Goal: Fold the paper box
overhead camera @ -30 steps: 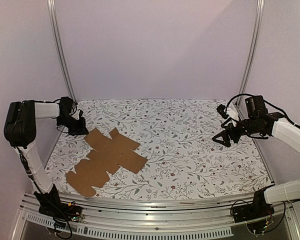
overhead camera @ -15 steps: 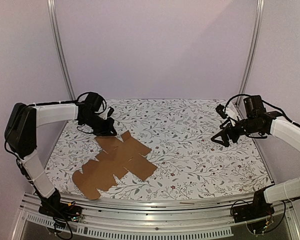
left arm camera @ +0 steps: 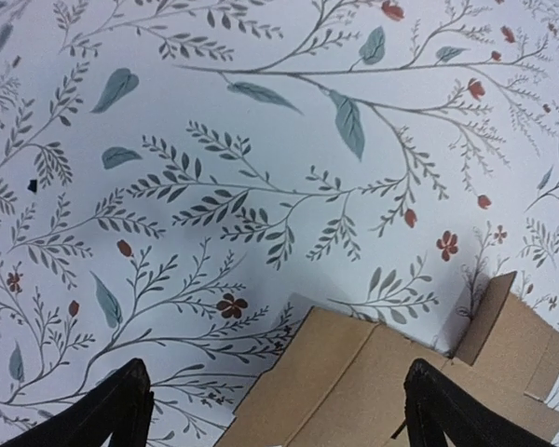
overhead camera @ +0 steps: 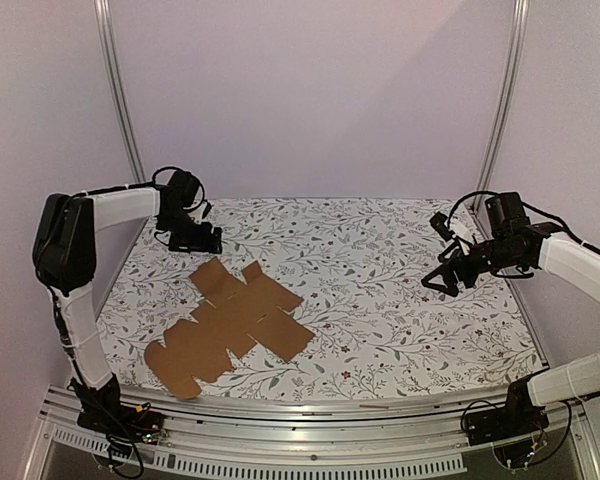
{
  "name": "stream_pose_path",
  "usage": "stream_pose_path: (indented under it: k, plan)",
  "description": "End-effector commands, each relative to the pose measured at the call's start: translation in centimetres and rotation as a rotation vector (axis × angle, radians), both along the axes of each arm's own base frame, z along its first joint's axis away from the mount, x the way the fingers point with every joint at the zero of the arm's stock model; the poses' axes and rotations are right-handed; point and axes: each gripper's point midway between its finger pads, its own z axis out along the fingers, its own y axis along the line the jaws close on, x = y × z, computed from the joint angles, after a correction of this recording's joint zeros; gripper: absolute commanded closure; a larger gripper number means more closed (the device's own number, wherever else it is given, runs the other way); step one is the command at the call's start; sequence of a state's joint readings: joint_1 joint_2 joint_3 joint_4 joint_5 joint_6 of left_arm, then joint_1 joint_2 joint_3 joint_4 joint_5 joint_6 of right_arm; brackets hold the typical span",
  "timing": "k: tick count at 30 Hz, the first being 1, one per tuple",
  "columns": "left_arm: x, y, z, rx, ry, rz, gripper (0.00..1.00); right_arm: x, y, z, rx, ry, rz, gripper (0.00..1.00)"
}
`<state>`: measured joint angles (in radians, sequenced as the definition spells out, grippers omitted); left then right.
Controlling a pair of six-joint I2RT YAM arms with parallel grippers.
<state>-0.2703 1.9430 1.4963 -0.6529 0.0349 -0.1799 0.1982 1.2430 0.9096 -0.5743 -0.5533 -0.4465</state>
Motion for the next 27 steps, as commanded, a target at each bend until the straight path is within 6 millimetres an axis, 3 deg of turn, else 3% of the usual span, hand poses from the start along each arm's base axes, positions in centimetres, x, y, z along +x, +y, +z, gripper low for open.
stream_pose_path:
  k: [1, 5, 8, 13, 15, 17, 23, 27]
  plan:
    - [-2.5, 1.3, -4.5, 0.017, 0.169, -0.048, 0.09, -0.2, 0.3, 0.6, 0.012, 0.004, 0.028, 0.01]
    - [-3.6, 1.0, -5.8, -0.008, 0.222, -0.069, 0.19, -0.4, 0.4, 0.2, 0.006, 0.018, 0.039, 0.01]
    - [-4.4, 0.1, -6.1, -0.059, 0.251, -0.089, 0.34, -0.4, 0.4, -0.1, -0.002, 0.03, 0.048, 0.01]
    - [-5.6, -2.3, -5.6, -0.154, 0.278, -0.148, 0.64, -0.5, 0.6, -0.4, 0.0, 0.057, 0.061, 0.01]
    - [-6.2, -3.5, -5.1, -0.184, 0.282, -0.186, 0.88, -0.6, 0.7, -0.5, 0.009, 0.068, 0.068, 0.01]
    - [-6.7, -4.9, -4.4, -0.201, 0.274, -0.231, 1.0, -0.6, 0.9, -0.3, 0.023, 0.077, 0.067, 0.02]
    - [-9.4, -10.8, -0.3, -0.218, 0.133, -0.443, 1.0, 0.1, 2.6, 1.5, 0.136, 0.167, 0.04, 0.06]
    - [-11.5, -13.5, 3.3, -0.219, -0.009, -0.515, 1.0, 1.1, 3.8, 1.3, 0.152, 0.261, 0.025, 0.08]
